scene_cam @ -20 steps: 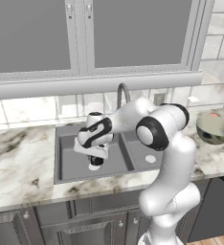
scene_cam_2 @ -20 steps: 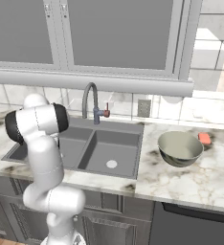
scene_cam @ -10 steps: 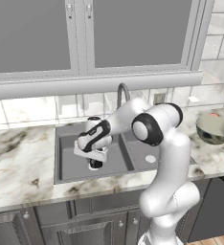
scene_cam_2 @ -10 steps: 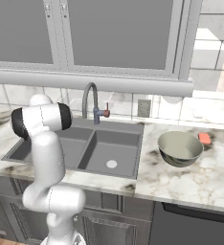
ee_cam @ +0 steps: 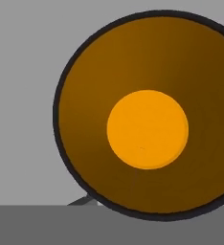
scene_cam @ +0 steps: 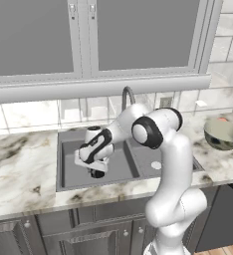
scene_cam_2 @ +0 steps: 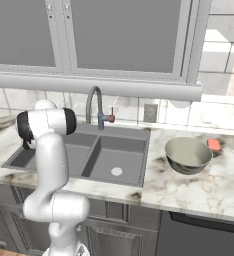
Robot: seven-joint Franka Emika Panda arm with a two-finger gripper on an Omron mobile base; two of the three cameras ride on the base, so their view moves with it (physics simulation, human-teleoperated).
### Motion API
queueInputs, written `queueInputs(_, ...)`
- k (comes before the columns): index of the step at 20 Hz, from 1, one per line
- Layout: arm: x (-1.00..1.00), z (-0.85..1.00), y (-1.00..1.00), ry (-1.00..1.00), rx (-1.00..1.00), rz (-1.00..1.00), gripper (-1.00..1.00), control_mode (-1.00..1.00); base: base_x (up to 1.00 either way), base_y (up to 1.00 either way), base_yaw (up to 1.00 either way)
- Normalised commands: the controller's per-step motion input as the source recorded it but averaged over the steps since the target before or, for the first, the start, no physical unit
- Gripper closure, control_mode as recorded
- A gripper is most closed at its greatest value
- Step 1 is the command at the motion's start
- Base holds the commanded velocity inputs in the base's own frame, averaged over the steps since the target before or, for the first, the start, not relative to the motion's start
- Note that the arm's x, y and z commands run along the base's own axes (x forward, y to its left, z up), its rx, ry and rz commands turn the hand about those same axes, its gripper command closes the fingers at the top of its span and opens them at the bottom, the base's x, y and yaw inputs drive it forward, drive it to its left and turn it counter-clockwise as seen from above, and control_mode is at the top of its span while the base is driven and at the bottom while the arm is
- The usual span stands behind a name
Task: Pick the mug and place it in the sink. Pick the bowl and place it in the open cabinet and then close the cabinet.
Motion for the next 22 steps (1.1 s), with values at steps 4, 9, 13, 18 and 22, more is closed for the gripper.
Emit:
queueInputs(4, 0.14, -0.15, 0.13, -0.08, -0.09, 0.0, 1.0, -1.0, 0.0, 0.0, 0.0)
queueInputs(9, 0.13, -0.16, 0.14, -0.11, -0.11, 0.0, -1.0, -1.0, 0.0, 0.0, 0.0)
queueInputs(13, -0.24, 0.0, -0.1, -0.12, -0.08, 0.0, -1.0, -1.0, 0.0, 0.0, 0.0)
queueInputs(18, -0.22, 0.17, -0.39, -0.04, -0.04, 0.0, -1.0, -1.0, 0.0, 0.0, 0.0)
queueInputs(22, -0.01, 0.27, -0.44, 0.0, 0.0, 0.0, -1.0, -1.0, 0.0, 0.0, 0.0)
